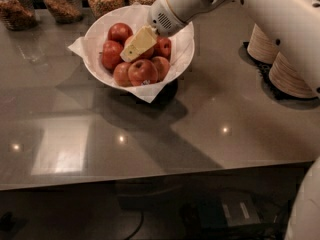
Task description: Pick apple from white bowl
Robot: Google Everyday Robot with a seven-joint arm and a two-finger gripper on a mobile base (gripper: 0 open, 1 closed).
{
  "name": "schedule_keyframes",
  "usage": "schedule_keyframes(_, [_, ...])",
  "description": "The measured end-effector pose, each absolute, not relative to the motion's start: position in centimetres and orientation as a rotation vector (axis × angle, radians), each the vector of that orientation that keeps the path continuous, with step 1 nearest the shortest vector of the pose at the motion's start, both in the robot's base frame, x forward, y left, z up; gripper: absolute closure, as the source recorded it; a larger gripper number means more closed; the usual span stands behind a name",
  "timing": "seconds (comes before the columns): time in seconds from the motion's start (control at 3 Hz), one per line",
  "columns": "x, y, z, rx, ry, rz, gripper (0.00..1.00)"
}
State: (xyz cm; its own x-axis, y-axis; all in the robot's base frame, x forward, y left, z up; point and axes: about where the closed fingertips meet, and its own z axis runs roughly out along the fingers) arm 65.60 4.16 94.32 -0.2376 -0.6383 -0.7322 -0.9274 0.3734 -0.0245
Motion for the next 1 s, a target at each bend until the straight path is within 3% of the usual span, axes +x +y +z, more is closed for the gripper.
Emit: schedule_keyframes(1.0, [66.6,3.9,92.7,-1.307,2.028,0.547,0.31])
